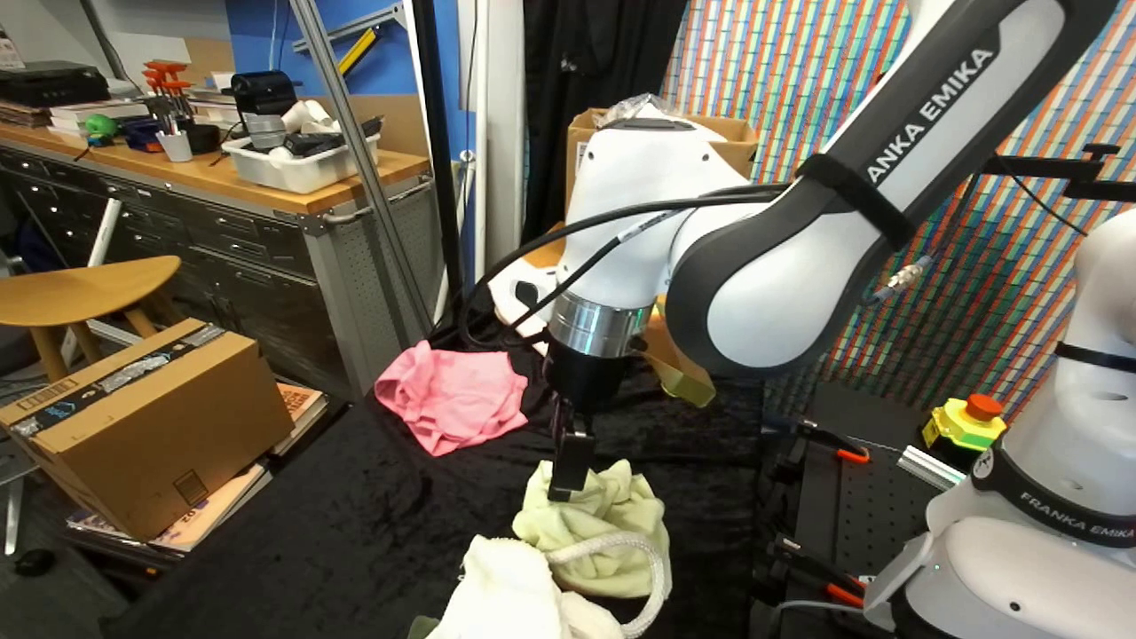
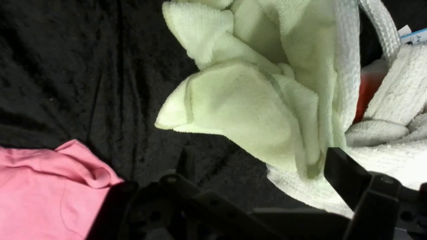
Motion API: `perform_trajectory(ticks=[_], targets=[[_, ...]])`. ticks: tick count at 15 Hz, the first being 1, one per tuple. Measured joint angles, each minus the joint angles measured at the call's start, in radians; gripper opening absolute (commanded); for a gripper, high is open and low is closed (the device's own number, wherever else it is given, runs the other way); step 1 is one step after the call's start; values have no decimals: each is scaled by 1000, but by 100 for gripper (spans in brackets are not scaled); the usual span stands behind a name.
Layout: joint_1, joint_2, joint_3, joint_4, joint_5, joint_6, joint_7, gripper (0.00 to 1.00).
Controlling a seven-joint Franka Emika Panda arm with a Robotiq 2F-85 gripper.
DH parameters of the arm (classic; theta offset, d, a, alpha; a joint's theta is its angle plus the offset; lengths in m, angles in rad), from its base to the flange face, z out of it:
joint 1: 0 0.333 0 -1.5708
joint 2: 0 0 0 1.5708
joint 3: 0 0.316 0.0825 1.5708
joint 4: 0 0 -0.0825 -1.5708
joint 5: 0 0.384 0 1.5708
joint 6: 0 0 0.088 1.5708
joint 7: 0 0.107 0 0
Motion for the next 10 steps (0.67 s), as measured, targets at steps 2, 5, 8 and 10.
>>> perform_trajectory(ticks=[2, 5, 8, 10], targets=[[-1, -21, -6, 5, 0, 0, 9, 100], [-2, -35, -27, 31, -20, -3, 47, 100], [-6, -31, -66, 95, -89, -73, 106, 100], [-16, -21, -92, 168, -126, -156, 122, 100]])
